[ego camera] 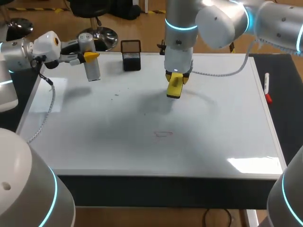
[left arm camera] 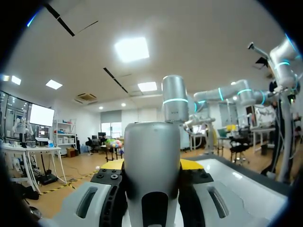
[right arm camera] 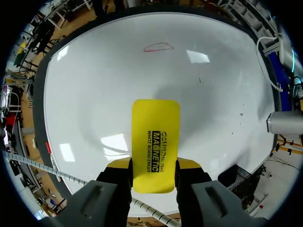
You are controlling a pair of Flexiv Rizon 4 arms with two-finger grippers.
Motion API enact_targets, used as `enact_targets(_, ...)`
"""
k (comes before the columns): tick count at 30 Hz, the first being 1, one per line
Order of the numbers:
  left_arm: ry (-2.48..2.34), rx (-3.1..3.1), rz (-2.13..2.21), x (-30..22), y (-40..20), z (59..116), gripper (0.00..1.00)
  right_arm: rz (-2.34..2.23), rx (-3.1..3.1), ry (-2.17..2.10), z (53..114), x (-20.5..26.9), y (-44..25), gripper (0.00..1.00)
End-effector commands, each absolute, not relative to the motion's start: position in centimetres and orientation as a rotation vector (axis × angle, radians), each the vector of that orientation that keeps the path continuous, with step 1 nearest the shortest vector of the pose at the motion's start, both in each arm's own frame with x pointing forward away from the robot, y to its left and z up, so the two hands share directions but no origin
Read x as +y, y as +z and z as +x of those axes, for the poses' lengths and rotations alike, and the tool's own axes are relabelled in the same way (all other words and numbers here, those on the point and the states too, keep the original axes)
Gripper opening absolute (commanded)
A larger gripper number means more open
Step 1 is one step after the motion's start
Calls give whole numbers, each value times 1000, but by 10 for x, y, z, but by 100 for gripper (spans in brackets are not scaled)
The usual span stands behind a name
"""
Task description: Pick up the inspection probe, press it on each red-marked spot on the whiteboard one by one, put down the probe, pick up the eraser, and wipe off all the red marks.
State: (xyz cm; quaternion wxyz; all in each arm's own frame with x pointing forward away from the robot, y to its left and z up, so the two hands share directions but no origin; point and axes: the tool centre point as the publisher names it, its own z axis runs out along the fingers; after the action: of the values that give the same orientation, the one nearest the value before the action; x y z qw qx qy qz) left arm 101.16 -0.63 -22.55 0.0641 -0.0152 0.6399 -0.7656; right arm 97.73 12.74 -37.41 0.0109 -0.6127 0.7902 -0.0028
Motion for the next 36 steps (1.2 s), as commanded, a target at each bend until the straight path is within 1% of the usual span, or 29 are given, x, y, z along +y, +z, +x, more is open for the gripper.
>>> enact_targets(1,-2310,1934,-47,-6,-224,1012,0,-1916,2462,-12,976,130,-375,0)
enact_targets(4,-2310,1934,-47,-6,-224,1012,0,-1916,2462,-11,973,138,-378,0)
enact_targets(11,-2310,1934,-47,-6,-224,1012,0,-1979,2443,39,955,174,-399,0)
enact_targets(16,-2310,1934,-47,-6,-224,1012,0,-2018,2447,87,944,186,-415,0)
enact_targets(36,-2310,1934,-47,-6,-224,1012,0,-1961,2540,108,943,165,-443,0)
